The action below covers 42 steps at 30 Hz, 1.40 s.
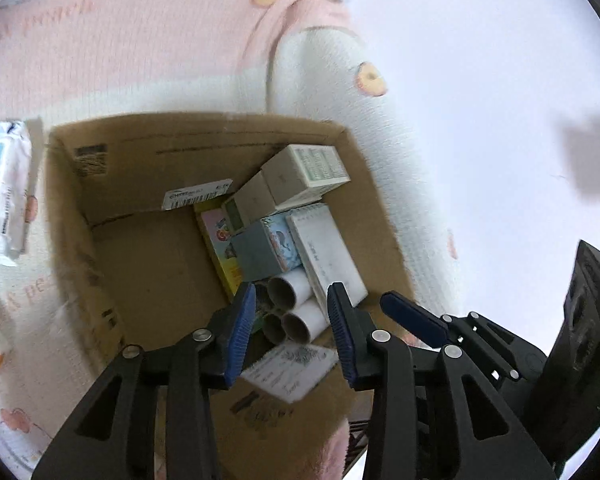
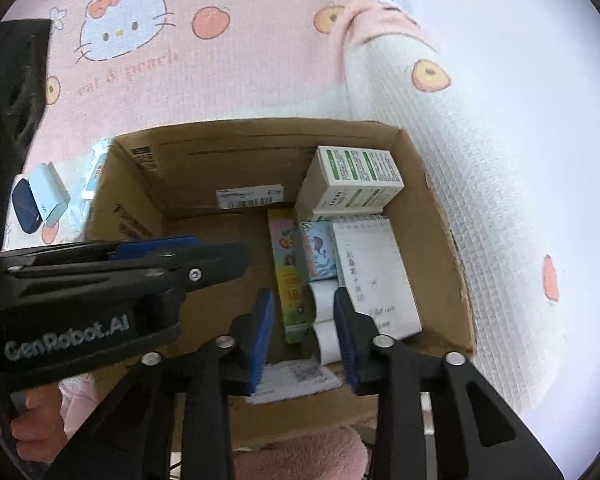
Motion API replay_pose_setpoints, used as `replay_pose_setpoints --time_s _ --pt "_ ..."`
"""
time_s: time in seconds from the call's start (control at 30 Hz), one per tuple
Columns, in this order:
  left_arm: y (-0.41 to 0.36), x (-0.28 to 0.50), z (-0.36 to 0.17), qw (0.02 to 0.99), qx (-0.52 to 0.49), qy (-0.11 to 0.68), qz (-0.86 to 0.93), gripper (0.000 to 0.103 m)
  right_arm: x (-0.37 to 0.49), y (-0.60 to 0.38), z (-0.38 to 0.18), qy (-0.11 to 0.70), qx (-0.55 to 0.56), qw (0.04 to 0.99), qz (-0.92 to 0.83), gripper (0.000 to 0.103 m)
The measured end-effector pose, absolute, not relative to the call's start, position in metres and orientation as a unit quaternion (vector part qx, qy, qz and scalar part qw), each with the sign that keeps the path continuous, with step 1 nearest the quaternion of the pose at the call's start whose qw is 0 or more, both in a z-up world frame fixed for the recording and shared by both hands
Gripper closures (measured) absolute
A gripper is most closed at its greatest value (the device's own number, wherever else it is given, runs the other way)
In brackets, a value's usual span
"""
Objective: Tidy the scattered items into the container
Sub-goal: 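Open both grippers and withdraw them from the cardboard box, then move both grippers to the blue Baby wipes pack and grasp it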
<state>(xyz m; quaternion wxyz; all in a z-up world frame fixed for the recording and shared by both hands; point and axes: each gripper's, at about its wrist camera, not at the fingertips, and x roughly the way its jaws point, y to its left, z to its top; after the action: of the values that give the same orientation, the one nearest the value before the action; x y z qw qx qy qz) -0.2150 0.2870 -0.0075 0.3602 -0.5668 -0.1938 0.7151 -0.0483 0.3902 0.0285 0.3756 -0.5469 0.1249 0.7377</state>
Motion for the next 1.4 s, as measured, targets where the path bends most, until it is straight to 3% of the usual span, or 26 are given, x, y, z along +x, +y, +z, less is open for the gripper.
replay_pose_setpoints --time_s 0.17,0.27,0.6,1.0,1.27,1.4 --pt "0.255 -0.200 0.015 0.374 -0.537 -0.203 0.729 0.052 -0.060 0.351 0.057 0.093 -0.531 0.391 0.746 0.056" --pt "0.227 -0.198 0.026 0.365 -0.515 -0.201 0.749 0.052 -0.079 0.334 0.067 0.076 -0.518 0.387 0.759 0.050" --pt "0.130 -0.198 0.021 0.300 -0.473 -0.205 0.803 0.049 -0.152 0.286 0.056 0.062 -0.502 0.322 0.800 0.049" --pt "0.019 -0.187 -0.054 0.155 -0.472 -0.229 0.837 0.048 -0.196 0.258 -0.010 0.152 -0.481 0.217 0.836 0.045" --pt "-0.008 -0.196 -0.087 0.124 -0.476 -0.222 0.842 0.048 -0.211 0.258 -0.067 0.266 -0.425 0.212 0.839 0.041" --pt "-0.007 -0.203 -0.100 0.128 -0.478 -0.213 0.842 0.048 -0.222 0.255 -0.096 0.252 -0.443 0.221 0.832 0.041"
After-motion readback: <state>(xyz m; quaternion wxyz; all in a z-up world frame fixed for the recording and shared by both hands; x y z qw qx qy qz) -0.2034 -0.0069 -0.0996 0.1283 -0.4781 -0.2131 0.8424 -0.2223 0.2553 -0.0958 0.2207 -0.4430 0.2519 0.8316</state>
